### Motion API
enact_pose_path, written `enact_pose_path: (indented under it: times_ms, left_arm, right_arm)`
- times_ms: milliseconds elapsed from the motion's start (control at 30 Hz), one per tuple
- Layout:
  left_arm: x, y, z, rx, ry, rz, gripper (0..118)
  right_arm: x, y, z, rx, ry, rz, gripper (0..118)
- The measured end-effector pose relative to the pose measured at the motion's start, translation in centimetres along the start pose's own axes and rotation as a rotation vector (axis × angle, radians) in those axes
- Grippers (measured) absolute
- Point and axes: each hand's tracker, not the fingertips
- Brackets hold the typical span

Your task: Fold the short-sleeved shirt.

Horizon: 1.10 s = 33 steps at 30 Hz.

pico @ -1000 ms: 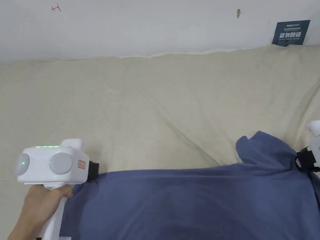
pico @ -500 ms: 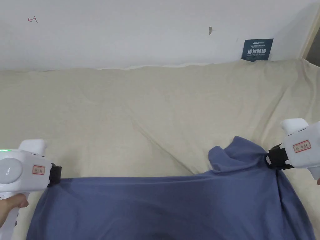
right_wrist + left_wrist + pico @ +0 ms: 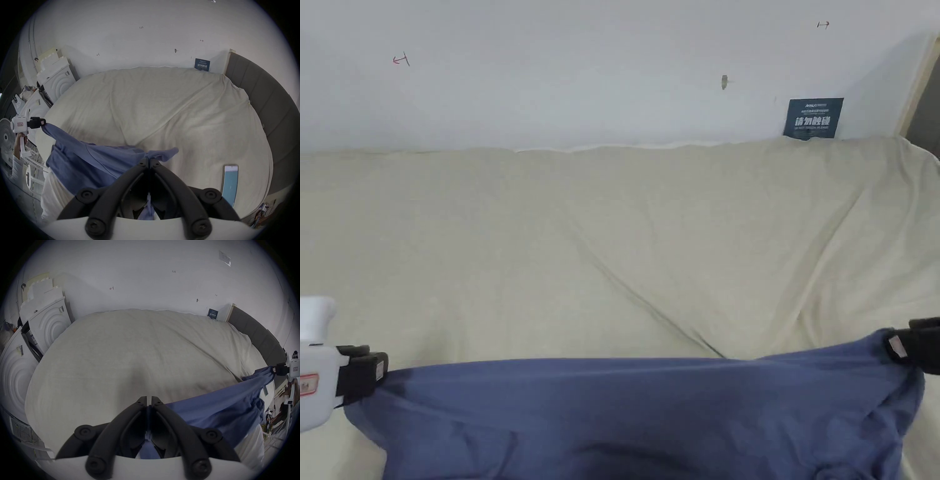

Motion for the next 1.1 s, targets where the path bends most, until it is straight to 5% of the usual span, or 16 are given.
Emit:
enact_pose_path:
  times_ms: [267, 333, 367, 400, 433, 467, 567, 667, 767, 967, 1000, 1067, 1100]
  left_arm:
    - [0.1, -9.8, 1.4, -0.107, 0.029, -0.021, 6]
    - [0.1, -12.2, 0.3, -0.118, 0.024, 0.018, 21]
    - [0.0, -13.2, 0.1, -0.107, -0.006, 0.069, 45]
    - [-0.3, -13.8, 0.1, -0.061, -0.059, 0.123, 79]
    - [-0.6, -14.2, -0.1, -0.037, -0.086, 0.158, 110]
    - [0.0, -14.0, 0.6, -0.048, -0.064, 0.181, 116]
    - [-0.6, -13.8, 2.0, 0.019, -0.034, 0.195, 116]
    - [-1.2, -13.0, 3.2, 0.045, -0.033, 0.250, 116]
    - [0.1, -12.7, 5.3, 0.073, -0.025, 0.204, 116]
    - [2.0, -12.5, 7.2, 0.078, -0.040, 0.131, 112]
    - [2.2, -12.8, 7.4, 0.086, -0.046, 0.124, 106]
    - [2.9, -13.3, 7.8, 0.102, -0.042, 0.104, 54]
    - [3.2, -13.6, 7.8, 0.109, -0.038, 0.099, 23]
  right_arm:
    - [-1.5, -10.2, 0.3, -0.107, 0.035, -0.022, 1]
    - [-2.5, -12.5, -0.5, -0.109, 0.016, -0.017, 6]
    - [-2.5, -13.4, -1.1, -0.106, 0.017, -0.016, 21]
    - [-2.6, -14.0, -1.4, -0.110, 0.015, -0.016, 47]
    - [-2.8, -14.3, -1.6, -0.102, 0.007, -0.017, 86]
    - [-2.8, -14.6, -1.7, -0.098, 0.004, -0.011, 105]
    - [-3.2, -14.4, -0.6, -0.058, -0.028, -0.010, 108]
    - [-3.9, -13.5, 1.1, 0.005, -0.071, -0.036, 108]
    - [-5.8, -12.6, 3.1, 0.124, -0.180, 0.044, 108]
    - [-9.8, -11.5, 5.0, 0.233, -0.011, 0.016, 101]
    - [-10.6, -11.6, 4.9, 0.227, 0.032, 0.009, 89]
    - [-12.2, -12.3, 4.5, 0.252, 0.038, -0.003, 21]
    - [-13.0, -12.6, 3.9, 0.269, 0.014, -0.012, 3]
